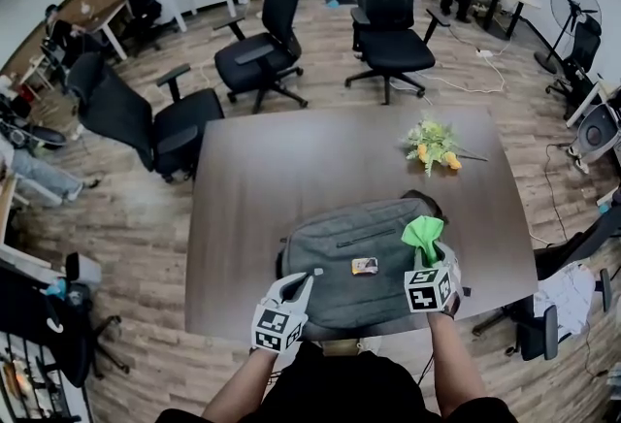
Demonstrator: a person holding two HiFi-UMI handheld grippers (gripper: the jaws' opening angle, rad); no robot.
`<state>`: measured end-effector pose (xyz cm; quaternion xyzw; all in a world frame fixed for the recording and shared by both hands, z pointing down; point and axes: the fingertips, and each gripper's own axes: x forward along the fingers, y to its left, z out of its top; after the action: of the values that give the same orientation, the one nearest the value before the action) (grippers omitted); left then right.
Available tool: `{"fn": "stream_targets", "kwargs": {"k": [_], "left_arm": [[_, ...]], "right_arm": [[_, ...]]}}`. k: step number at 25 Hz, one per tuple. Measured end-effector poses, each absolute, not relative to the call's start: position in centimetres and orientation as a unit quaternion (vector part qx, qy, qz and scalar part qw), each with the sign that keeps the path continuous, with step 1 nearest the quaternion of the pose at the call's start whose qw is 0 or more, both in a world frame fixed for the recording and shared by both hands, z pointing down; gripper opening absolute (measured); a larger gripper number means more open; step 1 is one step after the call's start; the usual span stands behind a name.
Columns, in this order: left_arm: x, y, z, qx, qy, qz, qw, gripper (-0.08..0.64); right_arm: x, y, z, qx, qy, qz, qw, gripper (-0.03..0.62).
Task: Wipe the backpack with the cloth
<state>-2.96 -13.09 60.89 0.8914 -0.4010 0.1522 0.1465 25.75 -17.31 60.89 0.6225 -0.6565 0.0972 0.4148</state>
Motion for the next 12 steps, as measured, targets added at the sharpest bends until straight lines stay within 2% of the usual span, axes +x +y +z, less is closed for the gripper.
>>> {"fn": "stream_targets", "kwargs": {"k": [6,12], "left_arm": [[-2.8,-12.7,60.7,0.886,-0.414,0.146,0.148,0.020],[-4.0,-11.9,61.3,0.875,-0.431,0.155,0.157,0.020]], "right_arm": [[19.6,-15.9,60.3,0.581,-0.720,0.118,0.361,0.109],[13.1,-14.4,61.8,0.515,-0.772,0.139,0.345,0.110]]}}
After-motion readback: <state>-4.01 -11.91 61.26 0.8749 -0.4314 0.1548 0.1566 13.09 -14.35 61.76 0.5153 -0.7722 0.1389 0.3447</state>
